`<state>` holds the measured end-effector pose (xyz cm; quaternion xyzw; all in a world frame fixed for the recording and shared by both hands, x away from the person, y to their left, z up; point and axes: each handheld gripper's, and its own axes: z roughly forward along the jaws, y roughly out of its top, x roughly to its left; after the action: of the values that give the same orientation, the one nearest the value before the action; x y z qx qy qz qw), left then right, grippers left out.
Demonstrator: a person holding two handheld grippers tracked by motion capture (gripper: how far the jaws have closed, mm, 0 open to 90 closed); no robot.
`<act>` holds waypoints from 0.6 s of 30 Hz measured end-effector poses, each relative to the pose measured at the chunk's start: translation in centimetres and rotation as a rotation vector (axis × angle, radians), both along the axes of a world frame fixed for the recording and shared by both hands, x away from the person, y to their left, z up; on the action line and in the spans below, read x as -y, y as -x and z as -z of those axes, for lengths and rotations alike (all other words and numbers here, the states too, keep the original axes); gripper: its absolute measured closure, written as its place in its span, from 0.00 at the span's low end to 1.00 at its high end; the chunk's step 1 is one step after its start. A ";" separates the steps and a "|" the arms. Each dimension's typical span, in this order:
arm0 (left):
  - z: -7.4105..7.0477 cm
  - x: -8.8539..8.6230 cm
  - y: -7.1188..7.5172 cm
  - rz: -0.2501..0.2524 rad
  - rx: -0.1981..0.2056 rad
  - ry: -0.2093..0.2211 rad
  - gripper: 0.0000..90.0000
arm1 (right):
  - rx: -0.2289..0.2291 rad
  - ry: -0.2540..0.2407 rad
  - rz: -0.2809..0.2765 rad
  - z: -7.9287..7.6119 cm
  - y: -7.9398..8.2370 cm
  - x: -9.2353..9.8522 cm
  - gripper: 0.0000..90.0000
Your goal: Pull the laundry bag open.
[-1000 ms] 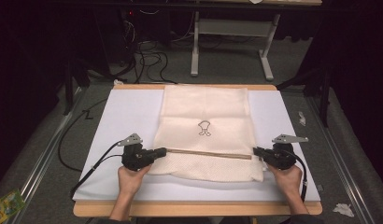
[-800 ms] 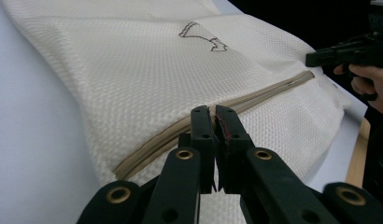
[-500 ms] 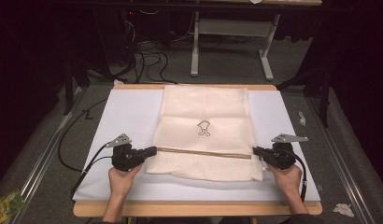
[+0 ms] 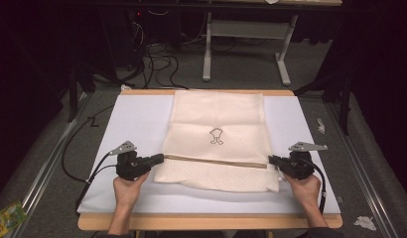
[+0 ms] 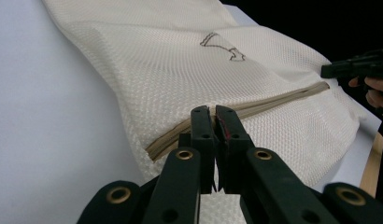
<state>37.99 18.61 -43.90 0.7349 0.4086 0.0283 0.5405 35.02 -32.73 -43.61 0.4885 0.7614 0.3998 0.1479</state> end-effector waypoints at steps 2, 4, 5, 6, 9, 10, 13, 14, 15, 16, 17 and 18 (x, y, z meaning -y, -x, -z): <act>0.0 0.0 -0.1 0.000 -0.002 0.000 0.97 | 0.001 0.000 -0.002 0.0 0.0 0.0 0.98; 0.1 0.0 -0.1 -0.004 -0.001 -0.018 0.97 | 0.002 0.008 -0.002 -0.1 0.0 -0.1 0.98; 0.1 0.0 -0.2 -0.005 0.000 -0.021 0.97 | 0.003 0.010 -0.001 -0.1 0.0 -0.2 0.98; 0.1 0.0 -0.2 -0.005 0.000 -0.021 0.97 | 0.004 0.012 -0.002 -0.2 0.0 -0.2 0.98; 0.0 -0.2 -0.2 -0.021 -0.011 -0.049 0.97 | 0.007 0.035 -0.006 -0.4 -0.2 -0.5 0.98; 0.0 -0.3 -0.2 -0.027 -0.008 -0.056 0.97 | 0.007 0.035 -0.006 -0.4 -0.2 -0.5 0.98; -0.1 -0.5 -0.3 -0.036 -0.007 -0.058 0.97 | 0.007 0.029 -0.006 -0.3 -0.2 -0.3 0.98; -0.1 -0.5 -0.3 -0.036 -0.007 -0.058 0.97 | 0.007 0.029 -0.006 -0.3 -0.2 -0.3 0.98; -0.1 -0.5 -0.3 -0.037 -0.007 -0.057 0.97 | 0.004 0.030 -0.004 -0.3 -0.2 -0.3 0.98; -0.1 -0.5 -0.4 -0.039 -0.008 -0.056 0.97 | 0.003 0.033 -0.004 -0.3 -0.2 -0.3 0.98; -0.1 -0.5 -0.5 -0.040 -0.012 -0.056 0.97 | 0.006 0.031 -0.005 -0.3 -0.3 -0.3 0.98; -0.1 -0.5 -0.7 -0.040 -0.018 -0.062 0.97 | 0.006 0.026 -0.004 -0.3 -0.4 -0.3 0.98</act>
<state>38.70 19.14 -43.84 0.7432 0.4270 0.0450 0.5130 35.41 -32.45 -43.28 0.4839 0.7669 0.3917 0.1556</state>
